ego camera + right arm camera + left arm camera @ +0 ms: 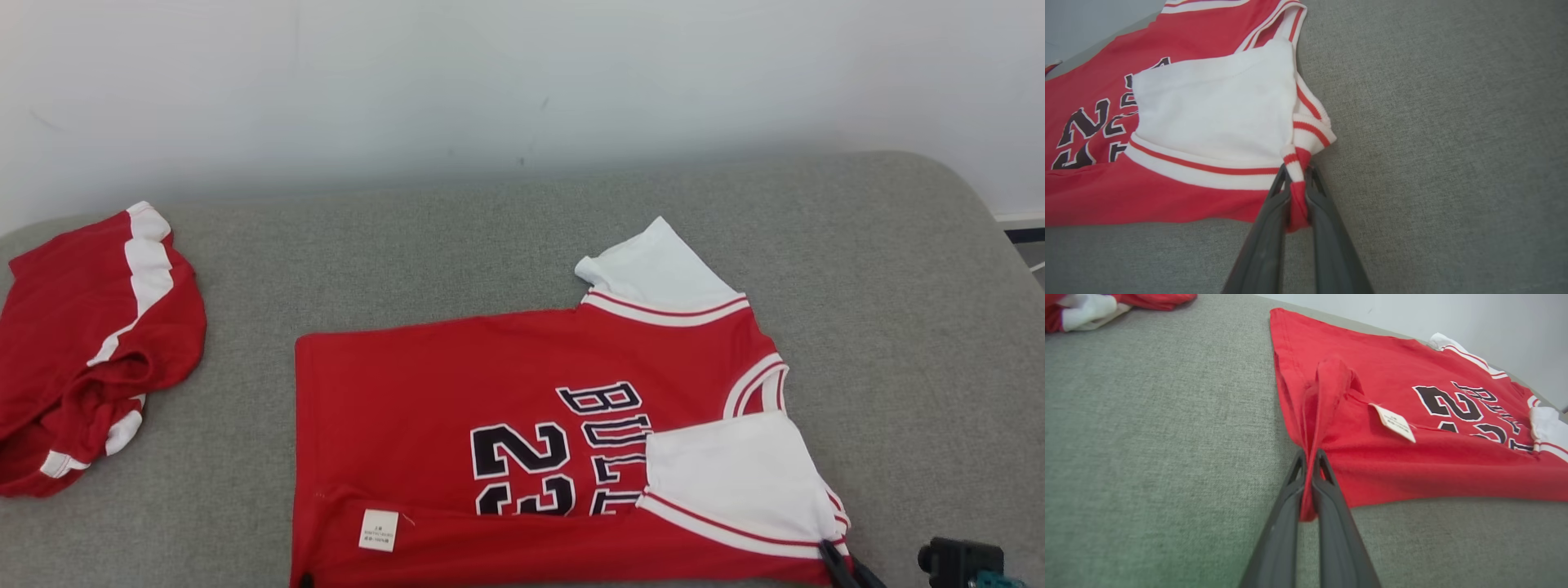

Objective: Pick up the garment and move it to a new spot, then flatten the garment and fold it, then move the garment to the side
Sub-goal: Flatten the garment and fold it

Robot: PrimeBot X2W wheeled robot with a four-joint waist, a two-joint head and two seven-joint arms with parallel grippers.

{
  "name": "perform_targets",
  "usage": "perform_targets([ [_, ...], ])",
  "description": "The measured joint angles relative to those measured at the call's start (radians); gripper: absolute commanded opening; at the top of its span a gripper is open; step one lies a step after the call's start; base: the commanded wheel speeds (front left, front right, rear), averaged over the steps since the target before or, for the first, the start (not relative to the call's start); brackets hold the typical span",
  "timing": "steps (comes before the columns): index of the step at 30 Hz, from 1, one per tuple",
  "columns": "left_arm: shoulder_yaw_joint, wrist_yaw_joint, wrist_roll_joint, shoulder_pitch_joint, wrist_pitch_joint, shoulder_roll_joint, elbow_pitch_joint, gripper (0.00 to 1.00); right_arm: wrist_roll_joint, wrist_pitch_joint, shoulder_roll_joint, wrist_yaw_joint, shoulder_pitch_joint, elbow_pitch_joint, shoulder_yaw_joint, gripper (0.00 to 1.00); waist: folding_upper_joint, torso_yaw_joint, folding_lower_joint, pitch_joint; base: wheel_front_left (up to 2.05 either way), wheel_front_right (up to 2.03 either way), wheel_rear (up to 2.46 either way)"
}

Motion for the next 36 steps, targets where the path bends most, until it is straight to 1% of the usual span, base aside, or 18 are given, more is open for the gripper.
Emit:
perform_targets([
  [5, 0.002, 0.0, -0.001, 0.049, 0.0, -0.004, -0.007, 0.0, -0.018, 0.048, 0.029, 0.0, 0.094, -0.088, -0.039, 0.0, 0.0, 0.003, -0.0001, -0.033, 0.0, 0.0, 0.0],
  [10, 0.002, 0.0, -0.001, 0.058, 0.0, -0.007, -0.002, 0.0, -0.035, 0.074, 0.06, 0.0, 0.128, -0.125, -0.064, 0.0, 0.0, 0.011, 0.0, -0.041, 0.0, 0.0, 0.0],
  [11, 0.003, 0.004, 0.0, 0.058, 0.0, -0.008, -0.002, 0.36, -0.04, 0.074, 0.065, 0.0, 0.128, -0.13, -0.067, 0.33, 0.0, 0.011, -0.0001, -0.041, 0.0, 0.0, 0.0],
  [12, 0.006, 0.009, 0.001, 0.058, 0.0, -0.009, -0.006, 0.85, -0.046, 0.074, 0.067, 0.0, 0.128, -0.134, -0.066, 0.78, 0.0, 0.012, -0.0001, -0.041, 0.0, 0.0, 0.0],
  [13, 0.007, 0.009, 0.003, 0.058, 0.0, -0.009, -0.006, 1.0, -0.05, 0.074, 0.07, 0.0, 0.127, -0.135, -0.066, 1.0, 0.0, 0.013, 0.0, -0.041, 0.0, 0.0, 0.0],
  [16, 0.008, 0.012, 0.01, 0.058, 0.0, -0.009, -0.008, 1.0, -0.073, 0.066, 0.073, 0.0, 0.126, -0.139, -0.071, 1.0, -0.0001, 0.017, 0.0, -0.041, 0.0, 0.0, 0.0],
  [20, 0.016, 0.019, 0.022, 0.059, 0.0, -0.012, -0.055, 1.0, -0.099, 0.038, 0.091, 0.0, 0.116, -0.158, -0.082, 1.0, 0.0, 0.024, 0.0, -0.043, 0.0, 0.0, 0.0],
  [25, 0.039, 0.042, 0.057, 0.058, 0.0, -0.013, -0.155, 1.0, -0.136, -0.062, 0.107, 0.0, 0.08, -0.203, -0.085, 1.0, 0.0, 0.039, 0.0, -0.048, 0.0, 0.0, 0.0],
  [28, 0.052, 0.071, 0.076, 0.058, 0.0, -0.02, -0.235, 1.0, -0.166, -0.115, 0.116, 0.0, 0.078, -0.213, -0.082, 1.0, 0.0, 0.048, 0.0001, -0.053, 0.0, 0.0, 0.0],
  [31, 0.066, 0.091, 0.092, 0.06, 0.0, -0.026, -0.302, 1.0, -0.209, -0.172, 0.131, 0.0, 0.062, -0.223, -0.081, 1.0, 0.0, 0.056, 0.0001, -0.06, 0.0, 0.0, 0.0],
  [36, 0.082, 0.115, 0.096, 0.094, 0.0, -0.03, -0.35, 1.0, -0.253, -0.249, 0.164, 0.0, 0.067, -0.22, -0.1, 1.0, 0.0, 0.069, 0.0001, -0.076, 0.0, 0.0, 0.0],
])
